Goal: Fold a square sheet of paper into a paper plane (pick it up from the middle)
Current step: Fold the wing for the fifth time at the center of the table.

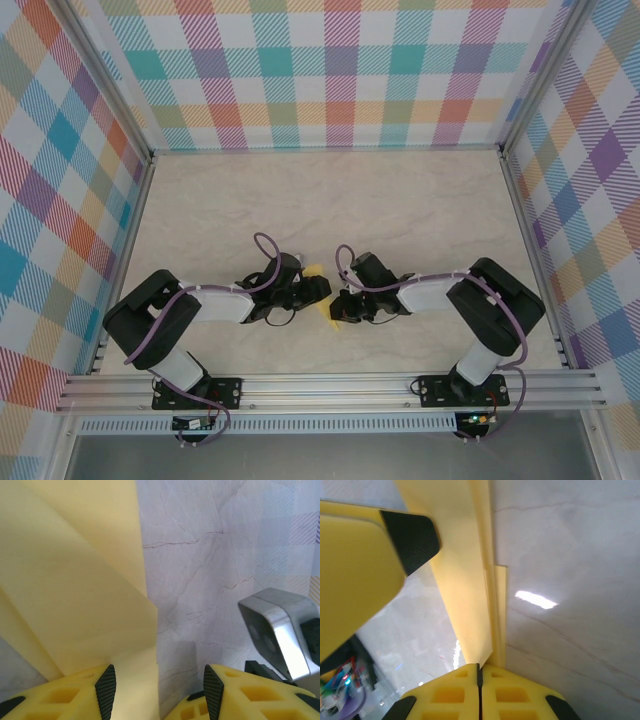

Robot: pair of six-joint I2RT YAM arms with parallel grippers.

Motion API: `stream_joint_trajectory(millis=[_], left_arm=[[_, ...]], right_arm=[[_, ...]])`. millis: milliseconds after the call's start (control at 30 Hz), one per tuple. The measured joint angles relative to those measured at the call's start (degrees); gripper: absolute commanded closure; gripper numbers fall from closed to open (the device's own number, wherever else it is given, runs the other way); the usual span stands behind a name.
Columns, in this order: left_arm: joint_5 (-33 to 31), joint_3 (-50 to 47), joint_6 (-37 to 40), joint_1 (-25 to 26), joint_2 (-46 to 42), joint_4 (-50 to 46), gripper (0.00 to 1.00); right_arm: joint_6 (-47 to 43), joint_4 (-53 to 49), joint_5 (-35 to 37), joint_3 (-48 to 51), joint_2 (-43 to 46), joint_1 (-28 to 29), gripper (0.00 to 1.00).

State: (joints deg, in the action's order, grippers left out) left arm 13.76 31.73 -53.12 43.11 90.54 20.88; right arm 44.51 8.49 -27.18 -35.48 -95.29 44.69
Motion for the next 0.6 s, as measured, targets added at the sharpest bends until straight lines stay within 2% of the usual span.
stream_joint_trajectory(millis=[167,300,433,600], left_arm=[[-0.17,0.31,-0.17,0.0,0.0,-0.7,0.48],[-0.31,0.83,-0.2,0.0,0.0,-1.75,0.48],[-0.39,1.25,-0.17,0.0,0.04,-2.64,0.48],[-0.39,1.55,-0.2,0.0,0.15,-3.04,0.48]], right_arm=[[-0.48,1.16,-1.88,0.11,-0.79,-0.28,0.9],[-1.57,-0.98,-1.49,-0.02,0.42,-0.22,0.84],[-1.95,-5.95,-0.72,-0.02,4.2,-0.07,0.84],[-1.95,-7.1,-0.81,-0.13,6.69,-0.07,0.86]])
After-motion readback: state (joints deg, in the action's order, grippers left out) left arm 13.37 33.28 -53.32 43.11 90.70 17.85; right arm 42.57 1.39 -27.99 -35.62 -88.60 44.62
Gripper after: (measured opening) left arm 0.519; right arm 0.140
